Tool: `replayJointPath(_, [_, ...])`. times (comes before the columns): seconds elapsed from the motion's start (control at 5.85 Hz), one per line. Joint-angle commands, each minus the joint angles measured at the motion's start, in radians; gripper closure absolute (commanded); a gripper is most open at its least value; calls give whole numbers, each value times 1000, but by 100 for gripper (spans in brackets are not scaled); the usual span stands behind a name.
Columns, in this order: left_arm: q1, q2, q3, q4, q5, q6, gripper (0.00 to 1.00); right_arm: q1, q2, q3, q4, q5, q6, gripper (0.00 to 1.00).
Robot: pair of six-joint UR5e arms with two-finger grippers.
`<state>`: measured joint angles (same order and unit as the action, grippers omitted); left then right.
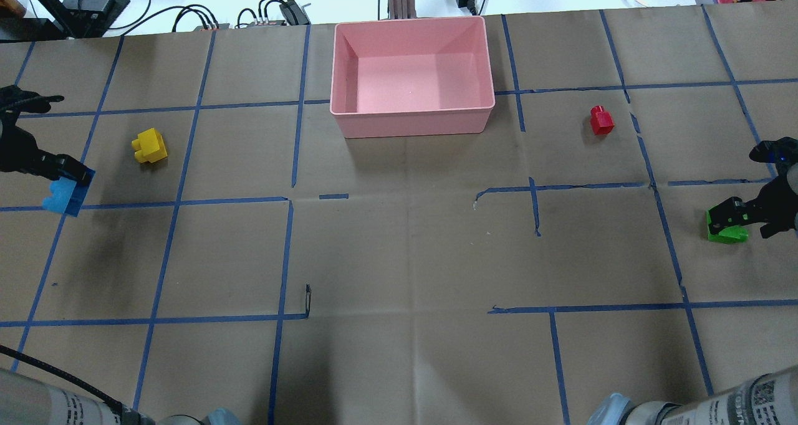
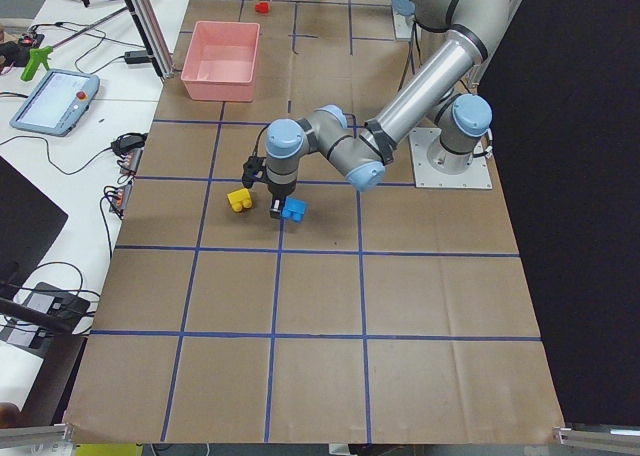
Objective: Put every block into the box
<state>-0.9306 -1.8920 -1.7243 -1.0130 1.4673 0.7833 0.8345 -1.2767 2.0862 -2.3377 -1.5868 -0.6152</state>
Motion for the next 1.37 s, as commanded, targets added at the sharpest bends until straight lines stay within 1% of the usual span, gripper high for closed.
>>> replayJointPath(0.0, [-173, -10, 208, -192, -42, -275, 87, 0, 20, 2, 0, -4, 0, 1])
replayJointPath(0.17, [-295, -25, 318, -243, -44, -464, 87, 0, 20, 0, 0, -5, 0, 1])
replayJointPath(0.34, [-433, -68, 424, -284, -38, -659, 87, 0, 20, 0, 3, -7, 6, 16])
replayJointPath(0.51, [-545, -128, 528, -314, -33, -811, 87, 0, 14, 0, 5, -8, 3, 54])
replayJointPath(0.68, [-642, -203, 617, -317, -30, -967, 87, 0, 13, -2, 9, -7, 3, 68])
replayJointPath(0.85, [-716, -287, 691, -303, -27, -1069, 87, 2, 8, -6, 21, -7, 11, 74])
replayJointPath(1.03, [-746, -391, 745, -242, -19, -1073, 87, 3, 5, -15, 72, -5, 18, 81])
replayJointPath(1.2, [-758, -451, 776, -228, -19, -1073, 87, 6, 1, -18, 74, -5, 20, 85])
